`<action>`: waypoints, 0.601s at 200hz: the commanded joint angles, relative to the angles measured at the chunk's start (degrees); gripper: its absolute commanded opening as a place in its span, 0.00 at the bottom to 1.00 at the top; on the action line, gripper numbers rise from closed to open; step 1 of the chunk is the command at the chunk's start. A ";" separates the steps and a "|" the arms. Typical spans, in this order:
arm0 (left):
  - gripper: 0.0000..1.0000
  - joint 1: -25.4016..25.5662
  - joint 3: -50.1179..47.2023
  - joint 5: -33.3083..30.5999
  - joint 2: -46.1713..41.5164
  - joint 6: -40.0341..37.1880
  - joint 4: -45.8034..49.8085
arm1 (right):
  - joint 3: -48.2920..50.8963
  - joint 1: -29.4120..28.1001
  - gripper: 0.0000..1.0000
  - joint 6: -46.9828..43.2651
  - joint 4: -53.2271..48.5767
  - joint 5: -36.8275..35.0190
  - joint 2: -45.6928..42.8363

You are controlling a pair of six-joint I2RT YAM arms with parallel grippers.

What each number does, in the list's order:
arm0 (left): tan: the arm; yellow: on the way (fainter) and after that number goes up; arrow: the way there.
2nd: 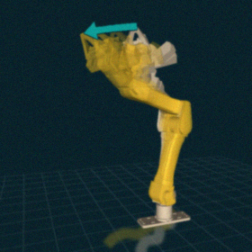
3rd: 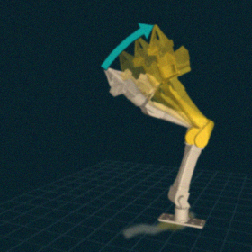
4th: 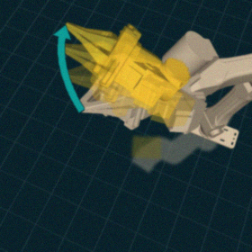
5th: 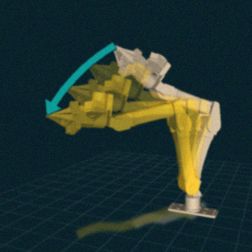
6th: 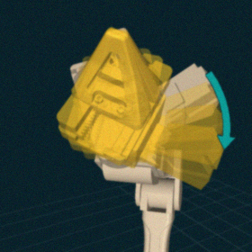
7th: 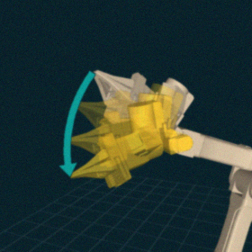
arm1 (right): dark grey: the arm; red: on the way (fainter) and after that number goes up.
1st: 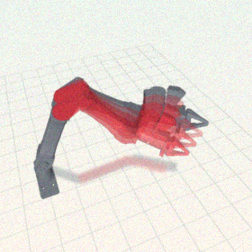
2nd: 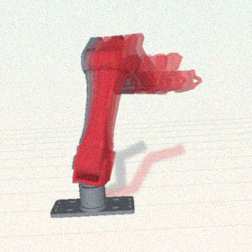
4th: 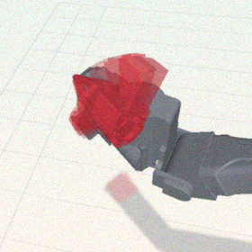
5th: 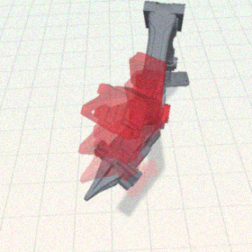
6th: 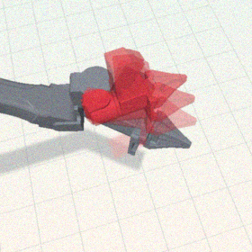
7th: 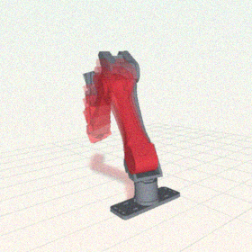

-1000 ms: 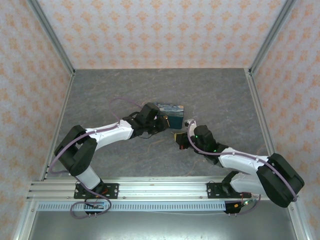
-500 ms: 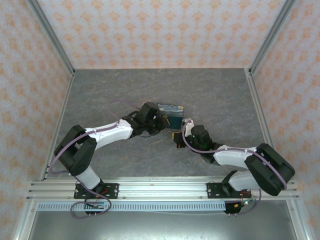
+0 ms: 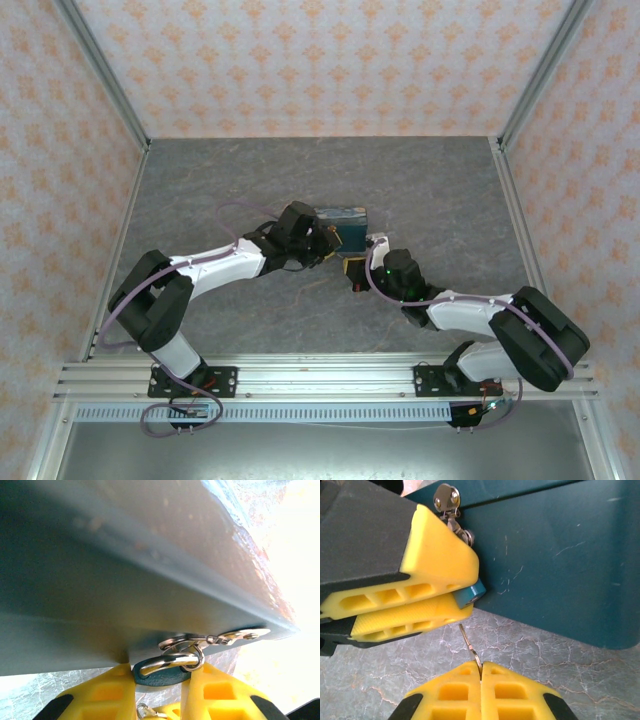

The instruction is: Unlock the padlock with the key

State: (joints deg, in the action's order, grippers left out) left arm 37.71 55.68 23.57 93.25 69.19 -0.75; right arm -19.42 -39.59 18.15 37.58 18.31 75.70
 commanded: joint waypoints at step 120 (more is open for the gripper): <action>0.16 -0.66 -1.06 0.37 -2.99 0.42 -2.17 | -1.77 1.71 0.00 -0.01 4.13 0.53 3.10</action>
State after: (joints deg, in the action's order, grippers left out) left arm 37.71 54.92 23.62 92.71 69.19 -0.86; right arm -19.51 -38.41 18.13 38.72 18.00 77.87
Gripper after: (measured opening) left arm 0.220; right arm 0.040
